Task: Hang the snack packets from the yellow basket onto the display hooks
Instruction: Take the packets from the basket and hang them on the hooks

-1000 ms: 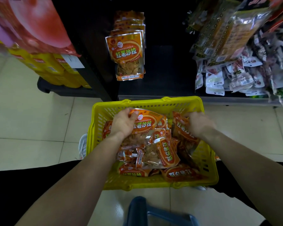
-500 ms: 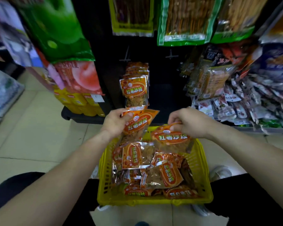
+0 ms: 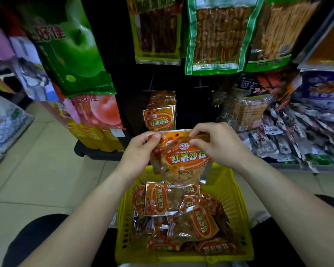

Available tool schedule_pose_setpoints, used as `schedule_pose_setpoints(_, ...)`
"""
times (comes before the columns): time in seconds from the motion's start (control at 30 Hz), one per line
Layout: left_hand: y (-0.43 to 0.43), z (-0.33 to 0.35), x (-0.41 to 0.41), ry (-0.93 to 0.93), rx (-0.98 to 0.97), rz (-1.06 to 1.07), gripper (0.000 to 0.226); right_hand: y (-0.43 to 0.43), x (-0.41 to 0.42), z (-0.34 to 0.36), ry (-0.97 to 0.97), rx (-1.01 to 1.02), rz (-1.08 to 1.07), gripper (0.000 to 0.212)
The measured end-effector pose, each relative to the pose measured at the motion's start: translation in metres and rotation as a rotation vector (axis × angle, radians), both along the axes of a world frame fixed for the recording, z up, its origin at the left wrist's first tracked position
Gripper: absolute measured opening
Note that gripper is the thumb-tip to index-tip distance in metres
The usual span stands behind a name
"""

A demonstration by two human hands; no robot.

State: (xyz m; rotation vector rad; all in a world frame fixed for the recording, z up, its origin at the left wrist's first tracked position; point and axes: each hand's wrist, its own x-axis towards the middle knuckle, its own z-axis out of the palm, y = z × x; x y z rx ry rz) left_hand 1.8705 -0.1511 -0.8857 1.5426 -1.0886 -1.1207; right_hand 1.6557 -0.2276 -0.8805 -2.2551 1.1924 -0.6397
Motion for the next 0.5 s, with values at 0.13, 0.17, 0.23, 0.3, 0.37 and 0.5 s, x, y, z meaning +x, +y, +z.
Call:
schedule_pose_setpoints(0.13,-0.009,-0.001,-0.007,0.022,-0.065,-0.030,0.035,-0.016,0.001,-0.007,-0.044,0.061,-0.099,0.013)
schedule_pose_setpoints(0.17,-0.012,-0.005,-0.008,-0.055,-0.073,-0.032,0.039,-0.019,0.002,-0.007,-0.047,0.066,-0.109,0.014)
schedule_pose_setpoints(0.23,-0.020,-0.013,-0.008,-0.203,-0.098,0.015,0.041,-0.024,0.004,-0.007,-0.054,0.085,-0.115,0.018)
schedule_pose_setpoints(0.3,-0.026,-0.018,-0.008,-0.209,-0.119,0.079,0.029,-0.028,0.006,-0.008,-0.080,0.104,-0.123,0.028)
schedule_pose_setpoints(0.37,-0.031,-0.020,-0.007,-0.165,-0.117,0.099,0.019,-0.032,0.007,-0.010,-0.115,0.121,-0.127,0.039)
schedule_pose_setpoints(0.5,-0.036,-0.021,-0.005,-0.089,-0.111,0.120,0.012,-0.043,0.004,-0.011,-0.193,0.204,-0.065,0.038)
